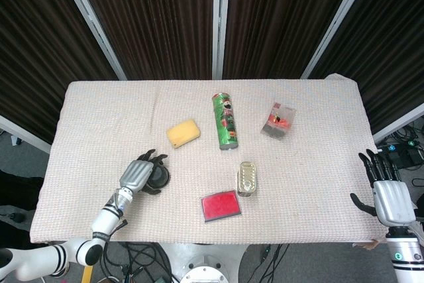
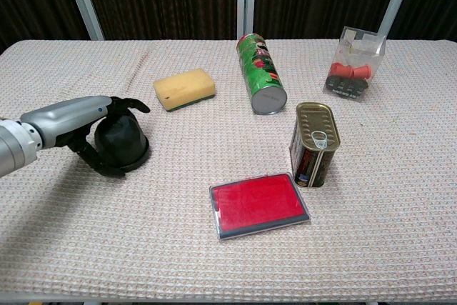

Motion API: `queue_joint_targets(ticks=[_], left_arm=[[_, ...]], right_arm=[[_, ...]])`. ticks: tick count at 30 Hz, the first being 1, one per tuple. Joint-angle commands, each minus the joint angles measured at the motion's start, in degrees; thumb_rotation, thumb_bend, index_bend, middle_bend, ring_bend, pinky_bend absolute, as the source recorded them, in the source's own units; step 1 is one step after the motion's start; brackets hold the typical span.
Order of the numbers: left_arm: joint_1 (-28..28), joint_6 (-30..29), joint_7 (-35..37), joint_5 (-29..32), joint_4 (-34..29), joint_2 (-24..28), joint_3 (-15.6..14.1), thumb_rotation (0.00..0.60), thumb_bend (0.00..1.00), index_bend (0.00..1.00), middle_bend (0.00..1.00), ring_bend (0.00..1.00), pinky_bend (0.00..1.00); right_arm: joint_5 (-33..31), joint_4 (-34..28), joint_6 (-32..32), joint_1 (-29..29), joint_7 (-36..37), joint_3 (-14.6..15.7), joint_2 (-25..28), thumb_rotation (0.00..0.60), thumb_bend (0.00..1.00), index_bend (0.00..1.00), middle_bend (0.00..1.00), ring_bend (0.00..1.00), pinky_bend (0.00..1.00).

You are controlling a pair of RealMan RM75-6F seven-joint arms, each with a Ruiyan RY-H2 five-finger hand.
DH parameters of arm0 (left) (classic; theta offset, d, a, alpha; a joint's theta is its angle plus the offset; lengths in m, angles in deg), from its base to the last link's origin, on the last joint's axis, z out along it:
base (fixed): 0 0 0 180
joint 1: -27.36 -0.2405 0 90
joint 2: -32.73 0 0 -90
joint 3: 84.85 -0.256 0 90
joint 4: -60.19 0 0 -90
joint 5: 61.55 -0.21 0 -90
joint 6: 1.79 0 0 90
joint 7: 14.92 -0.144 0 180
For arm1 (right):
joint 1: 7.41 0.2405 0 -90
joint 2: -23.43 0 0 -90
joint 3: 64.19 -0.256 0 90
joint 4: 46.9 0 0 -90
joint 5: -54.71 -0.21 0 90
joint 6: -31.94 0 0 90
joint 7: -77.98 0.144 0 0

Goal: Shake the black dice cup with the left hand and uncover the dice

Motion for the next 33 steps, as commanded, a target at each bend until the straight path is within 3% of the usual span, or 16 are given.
queue_joint_targets(ticks=[1,13,21,33], left_arm=[[0.06,-0.10,0.48,-0.31,0.41,-0.33,0.01,0.600,0.09,0.15,0.29,0.03,0.15],[0.52,0.88,0.05,0.31,0.95,-0.45,0.07,0.600,0.16,0.17,0.36,0.06,0.15],[0.56,-0.36,-0.22,-0.19,0.58,-0.34,0.53,0.600,0.21,0.23,0.43,0.14,0.22],[0.37,-2.73,-1.44,-1.02,-2.58,2.16,1.31,0.600,0.24,0.28,0.48,0.18,0.28]], right_arm=[[-0.04,0.05,0.10,-0.04,0.07,-0.04,0.03,0.600,0.13,0.00,0.00,0.00,0.00],[-0.29,0.42,-0.12,-0.06,0.37,-0.03,-0.03,0.600,0.13,0.00,0.00,0.00,0.00],[-0.35,0.56,-0.04,-0.15,0.59,-0.02,-0.01,0.600,0.13,0.00,0.00,0.00,0.00],[-0.51,1.01,-0.05,-0.30,1.03,0.03,-0.06,0.600,0.14,0.00,0.00,0.00,0.00]])
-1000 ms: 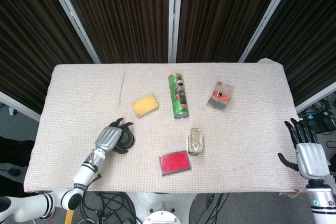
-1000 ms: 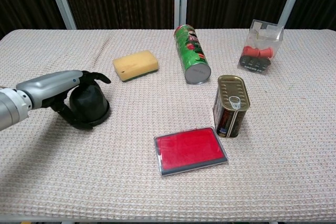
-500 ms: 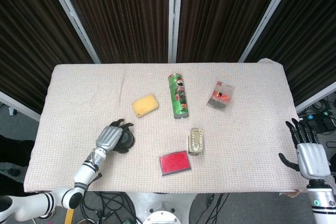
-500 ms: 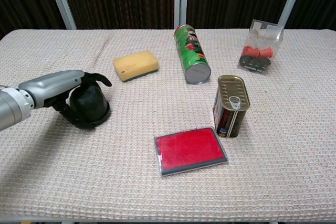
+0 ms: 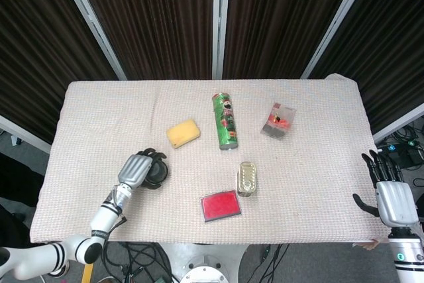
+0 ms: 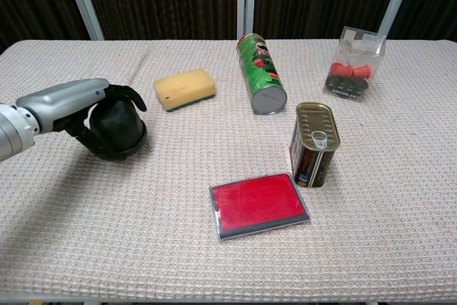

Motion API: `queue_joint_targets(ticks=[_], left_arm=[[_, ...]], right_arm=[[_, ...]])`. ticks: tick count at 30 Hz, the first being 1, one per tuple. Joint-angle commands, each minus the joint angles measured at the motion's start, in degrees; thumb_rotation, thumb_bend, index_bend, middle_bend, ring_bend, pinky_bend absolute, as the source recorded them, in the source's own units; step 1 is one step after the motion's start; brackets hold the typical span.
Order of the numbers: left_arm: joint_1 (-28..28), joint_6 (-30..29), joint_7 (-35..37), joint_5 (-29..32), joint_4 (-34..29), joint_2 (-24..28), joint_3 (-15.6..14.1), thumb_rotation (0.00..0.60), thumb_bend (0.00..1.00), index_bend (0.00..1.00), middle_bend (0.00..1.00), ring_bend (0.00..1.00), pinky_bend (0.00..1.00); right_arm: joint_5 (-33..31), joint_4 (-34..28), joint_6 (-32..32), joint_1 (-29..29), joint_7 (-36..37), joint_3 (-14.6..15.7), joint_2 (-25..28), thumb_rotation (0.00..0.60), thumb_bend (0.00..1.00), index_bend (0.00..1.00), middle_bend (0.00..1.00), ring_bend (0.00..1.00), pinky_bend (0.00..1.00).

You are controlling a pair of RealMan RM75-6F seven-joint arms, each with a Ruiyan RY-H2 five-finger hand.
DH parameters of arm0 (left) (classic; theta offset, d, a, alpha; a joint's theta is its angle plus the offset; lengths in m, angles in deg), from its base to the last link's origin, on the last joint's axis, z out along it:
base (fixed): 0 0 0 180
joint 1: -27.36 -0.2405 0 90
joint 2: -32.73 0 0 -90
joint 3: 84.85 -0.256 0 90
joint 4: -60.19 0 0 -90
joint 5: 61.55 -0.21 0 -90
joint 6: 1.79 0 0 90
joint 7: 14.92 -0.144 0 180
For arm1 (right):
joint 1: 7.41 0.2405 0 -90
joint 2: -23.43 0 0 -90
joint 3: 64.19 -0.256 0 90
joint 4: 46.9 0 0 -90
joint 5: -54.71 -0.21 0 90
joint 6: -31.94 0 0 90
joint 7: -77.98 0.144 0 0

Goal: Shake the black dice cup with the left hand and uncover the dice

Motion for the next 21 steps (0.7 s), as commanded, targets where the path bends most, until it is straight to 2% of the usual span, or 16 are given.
queue_joint_targets(ticks=[1,7,12,15,21], left_arm=[[0.06,-0.36,-0.53,-0.10,-1.30,1.05,0.29,0.600,0.24,0.28,0.48,0.18,0.29],[0.20,-0.35,-1.18,0.80,-4.69,3.97,1.10,0.600,0.24,0.31,0.49,0.23,0.35],[0.25,0.03,-1.44,1.31,-7.81,7.13,1.33,0.600,0.25,0.39,0.50,0.27,0.41],[0.48,-0.04,-1.80,1.39,-9.61,9.01,1.73,0.600,0.25,0.41,0.51,0.28,0.42],[2.07,-0.44,-3.80,1.88,-15.02,13.71,4.37,0.600,0.25,0.42,0.51,0.29,0.42]], right_arm=[[-0.02,0.12,-0.01,-0.05,0.08,0.04,-0.03,0.600,0.14,0.00,0.00,0.00,0.00],[-0.07,0.45,-0.02,-0.12,0.43,0.07,-0.09,0.600,0.13,0.00,0.00,0.00,0.00],[-0.23,0.70,0.04,-0.22,0.75,0.00,-0.05,0.600,0.14,0.00,0.00,0.00,0.00],[-0.22,0.87,0.15,-0.30,0.96,-0.01,-0.04,0.600,0.14,0.00,0.00,0.00,0.00],[-0.30,1.08,0.48,-0.51,1.53,-0.12,0.10,0.600,0.13,0.00,0.00,0.00,0.00]])
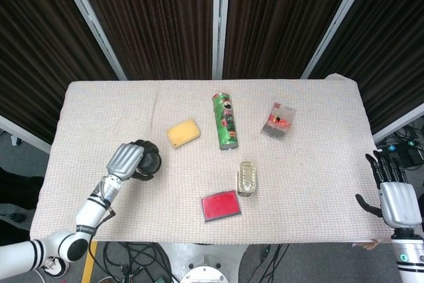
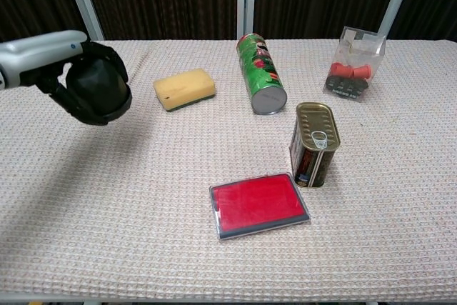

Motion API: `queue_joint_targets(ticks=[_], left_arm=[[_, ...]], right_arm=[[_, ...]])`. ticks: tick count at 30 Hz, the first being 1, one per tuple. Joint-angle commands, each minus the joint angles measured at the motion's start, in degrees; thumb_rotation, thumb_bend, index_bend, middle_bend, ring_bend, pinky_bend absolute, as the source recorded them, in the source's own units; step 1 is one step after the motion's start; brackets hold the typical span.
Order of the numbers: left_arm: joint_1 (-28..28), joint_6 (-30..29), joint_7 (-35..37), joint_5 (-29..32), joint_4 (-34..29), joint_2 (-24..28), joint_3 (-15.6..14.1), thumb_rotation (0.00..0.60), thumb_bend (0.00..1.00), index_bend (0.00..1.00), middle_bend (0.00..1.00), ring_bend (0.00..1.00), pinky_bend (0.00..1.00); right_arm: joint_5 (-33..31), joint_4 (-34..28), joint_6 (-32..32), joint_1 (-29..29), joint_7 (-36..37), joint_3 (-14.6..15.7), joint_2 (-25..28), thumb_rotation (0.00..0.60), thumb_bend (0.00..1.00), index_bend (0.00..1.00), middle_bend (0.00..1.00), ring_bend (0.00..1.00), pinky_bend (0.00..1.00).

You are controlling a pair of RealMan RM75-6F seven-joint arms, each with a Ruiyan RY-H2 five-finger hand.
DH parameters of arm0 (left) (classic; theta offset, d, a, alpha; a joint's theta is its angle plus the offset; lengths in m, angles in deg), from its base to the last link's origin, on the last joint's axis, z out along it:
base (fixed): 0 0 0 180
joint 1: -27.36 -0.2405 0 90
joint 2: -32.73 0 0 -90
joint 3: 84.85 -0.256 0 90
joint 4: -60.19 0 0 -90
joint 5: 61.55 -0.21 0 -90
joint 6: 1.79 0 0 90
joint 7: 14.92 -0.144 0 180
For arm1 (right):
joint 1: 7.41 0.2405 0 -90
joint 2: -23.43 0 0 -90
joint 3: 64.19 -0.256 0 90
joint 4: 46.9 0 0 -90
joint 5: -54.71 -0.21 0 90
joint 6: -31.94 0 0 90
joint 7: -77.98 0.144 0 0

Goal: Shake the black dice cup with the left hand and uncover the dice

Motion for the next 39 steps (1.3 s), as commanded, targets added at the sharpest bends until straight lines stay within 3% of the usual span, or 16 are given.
queue_joint_targets(ticks=[1,9,12,14,17,19,20,23,26,29,31,35,39], left_arm=[[1.63,0.23,-1.91,0.67,-4.00,3.50,2.26,0.600,0.25,0.42,0.51,0.29,0.42],[6.43,-2.27,-9.56,2.36,-16.35,14.78,11.28,0.600,0.25,0.43,0.52,0.30,0.42],[7.00,-3.17,-10.65,4.53,-18.51,16.00,12.22,0.600,0.25,0.43,0.52,0.30,0.42],[6.58,-2.78,-11.36,6.33,-16.92,14.14,9.35,0.600,0.25,0.43,0.52,0.31,0.42],[6.45,5.30,-11.92,10.81,-9.07,8.76,0.30,0.600,0.25,0.44,0.52,0.31,0.43],[6.91,10.79,-9.15,15.43,-3.02,4.73,-2.06,0.600,0.25,0.45,0.52,0.31,0.43],[7.04,11.62,-7.74,16.14,-1.55,3.74,-1.85,0.600,0.25,0.45,0.52,0.31,0.43],[7.81,8.15,-5.41,12.05,-2.29,4.66,1.90,0.600,0.25,0.45,0.52,0.31,0.42],[8.42,0.84,-4.86,5.86,-9.30,9.63,7.98,0.600,0.25,0.46,0.52,0.31,0.42],[8.18,-3.35,-5.20,3.75,-15.29,13.66,11.31,0.600,0.25,0.45,0.52,0.31,0.43],[7.75,-1.93,-5.77,5.42,-16.24,14.55,9.49,0.600,0.25,0.45,0.52,0.31,0.43],[7.92,5.88,-6.27,10.20,-11.60,11.87,2.18,0.600,0.25,0.45,0.52,0.31,0.44],[8.14,9.59,-4.22,10.82,-5.92,8.30,-0.99,0.600,0.25,0.45,0.53,0.32,0.44]], right_arm=[[0.00,0.02,0.18,-0.09,0.17,-0.05,0.11,0.600,0.13,0.00,0.00,0.00,0.00],[-0.14,0.33,0.75,-0.51,0.95,-0.19,0.36,0.600,0.14,0.00,0.00,0.00,0.00],[-0.16,0.67,0.61,-0.51,1.24,-0.15,0.29,0.600,0.14,0.00,0.00,0.00,0.00],[-0.15,0.94,0.49,-0.48,1.47,-0.14,0.16,0.600,0.14,0.00,0.00,0.00,0.00],[-0.22,1.15,0.24,-0.45,1.72,-0.09,0.10,0.600,0.13,0.00,0.00,0.00,0.00],[-0.06,1.15,0.65,-0.59,1.89,-0.14,0.20,0.600,0.13,0.00,0.00,0.00,0.00],[-0.12,1.16,0.83,-0.69,1.91,-0.20,0.27,0.600,0.13,0.00,0.00,0.00,0.00],[-0.81,1.22,0.83,-0.89,1.82,-0.43,0.49,0.600,0.13,0.00,0.00,0.00,0.00],[-1.12,1.44,0.49,-0.85,1.92,-0.49,0.34,0.600,0.13,0.00,0.00,0.00,0.00],[-0.72,1.66,-0.07,-0.67,1.74,-0.08,0.04,0.600,0.14,0.00,0.00,0.00,0.00],[-0.48,1.78,-0.17,-0.59,1.89,0.02,-0.09,0.600,0.13,0.00,0.00,0.00,0.00],[-0.68,2.05,0.14,-0.78,2.43,-0.18,0.01,0.600,0.13,0.00,0.00,0.00,0.00],[-1.32,2.48,0.11,-0.93,2.43,-0.42,-0.06,0.600,0.13,0.00,0.00,0.00,0.00]])
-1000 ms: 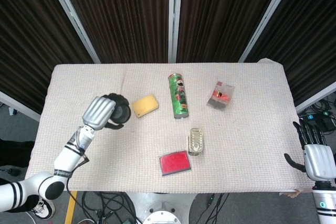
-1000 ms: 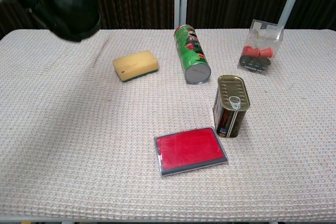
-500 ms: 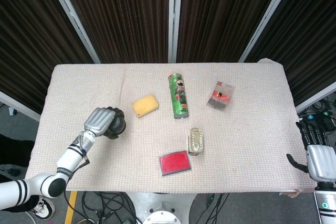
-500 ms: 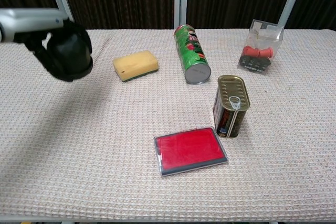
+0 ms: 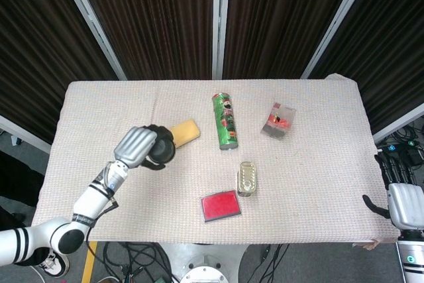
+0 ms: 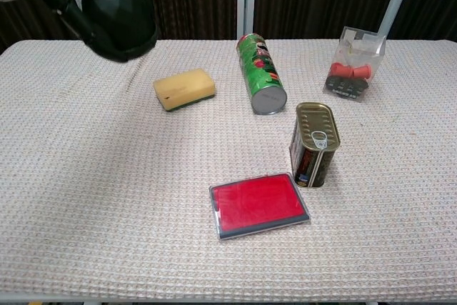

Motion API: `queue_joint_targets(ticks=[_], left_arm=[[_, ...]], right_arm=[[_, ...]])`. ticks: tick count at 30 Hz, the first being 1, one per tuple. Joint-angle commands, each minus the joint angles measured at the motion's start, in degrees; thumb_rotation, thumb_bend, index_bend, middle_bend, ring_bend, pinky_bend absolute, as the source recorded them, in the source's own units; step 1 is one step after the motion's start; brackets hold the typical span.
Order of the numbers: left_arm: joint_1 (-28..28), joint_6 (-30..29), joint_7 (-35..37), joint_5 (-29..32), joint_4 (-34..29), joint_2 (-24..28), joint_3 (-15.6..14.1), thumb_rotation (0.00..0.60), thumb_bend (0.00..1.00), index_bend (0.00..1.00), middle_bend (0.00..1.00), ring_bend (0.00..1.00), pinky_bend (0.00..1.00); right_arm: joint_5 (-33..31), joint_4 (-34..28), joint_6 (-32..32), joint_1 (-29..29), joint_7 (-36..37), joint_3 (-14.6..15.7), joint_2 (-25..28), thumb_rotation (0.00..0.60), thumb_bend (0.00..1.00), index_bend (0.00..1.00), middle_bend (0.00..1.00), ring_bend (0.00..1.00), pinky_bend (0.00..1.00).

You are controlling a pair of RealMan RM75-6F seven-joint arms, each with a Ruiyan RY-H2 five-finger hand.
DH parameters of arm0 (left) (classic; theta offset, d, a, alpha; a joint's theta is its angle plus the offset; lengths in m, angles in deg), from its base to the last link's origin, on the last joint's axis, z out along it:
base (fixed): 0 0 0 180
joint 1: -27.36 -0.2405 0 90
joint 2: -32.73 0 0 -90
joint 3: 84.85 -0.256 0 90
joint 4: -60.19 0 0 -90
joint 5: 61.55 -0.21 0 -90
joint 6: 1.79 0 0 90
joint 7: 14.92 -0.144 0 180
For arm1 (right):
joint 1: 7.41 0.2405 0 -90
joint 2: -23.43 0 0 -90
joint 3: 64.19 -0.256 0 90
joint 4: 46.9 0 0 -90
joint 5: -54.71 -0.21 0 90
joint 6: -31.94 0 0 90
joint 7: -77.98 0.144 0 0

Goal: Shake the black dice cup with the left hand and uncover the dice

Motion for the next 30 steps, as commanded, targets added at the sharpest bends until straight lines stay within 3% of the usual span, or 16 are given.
queue_joint_targets(ticks=[1,8,11,15,19,22,24,26,27,30], left_arm=[[0.50,5.87,2.14,1.14,9.95,-3.15,-5.28,0.600,0.25,0.45,0.53,0.32,0.44],[2.09,6.96,1.66,-9.17,2.04,-3.68,-7.63,0.600,0.25,0.45,0.53,0.32,0.43],[2.91,5.65,-0.21,-11.49,2.29,-5.46,-7.55,0.600,0.25,0.45,0.53,0.33,0.43],[4.66,6.71,-0.61,-5.72,10.56,-6.39,-5.01,0.600,0.25,0.45,0.53,0.33,0.43],[6.62,11.11,1.82,4.64,24.57,-6.27,-1.93,0.600,0.26,0.45,0.53,0.33,0.43],[6.92,13.26,4.14,8.47,26.52,-4.54,-0.69,0.600,0.26,0.45,0.53,0.33,0.43],[6.33,13.09,5.09,6.64,21.42,-2.69,-0.95,0.600,0.26,0.45,0.53,0.33,0.43],[5.12,12.07,5.06,0.12,10.77,-0.22,-2.77,0.600,0.26,0.45,0.53,0.33,0.43],[4.30,11.43,4.53,-4.82,4.32,0.64,-4.62,0.600,0.26,0.45,0.53,0.33,0.43],[2.99,11.70,3.54,-15.82,-6.68,0.77,-9.98,0.600,0.26,0.45,0.54,0.34,0.43]], right_arm=[[-0.24,0.29,-0.25,-0.01,-0.03,-0.03,-0.17,0.600,0.13,0.00,0.00,0.00,0.00],[-0.64,1.98,-1.93,0.42,-0.16,0.35,-1.25,0.600,0.13,0.00,0.00,0.00,0.00],[-0.40,2.18,-1.53,0.26,0.24,0.36,-1.15,0.600,0.13,0.00,0.00,0.00,0.00],[-0.38,2.22,-1.03,0.11,0.78,0.10,-0.79,0.600,0.13,0.00,0.00,0.00,0.00],[0.46,3.20,-0.98,0.35,2.11,0.24,-1.09,0.600,0.13,0.00,0.00,0.00,0.00],[0.60,3.36,-0.97,0.39,1.82,0.31,-1.36,0.600,0.13,0.00,0.00,0.00,0.00],[0.46,3.46,-1.01,0.41,1.62,0.23,-1.48,0.600,0.13,0.00,0.00,0.00,0.00],[0.32,3.50,-1.25,0.45,1.48,0.27,-1.62,0.600,0.13,0.00,0.00,0.00,0.00],[0.45,3.46,-1.24,0.44,1.45,0.36,-1.67,0.600,0.13,0.00,0.00,0.00,0.00],[1.03,3.12,-0.78,0.35,1.21,0.54,-1.52,0.600,0.13,0.00,0.00,0.00,0.00]])
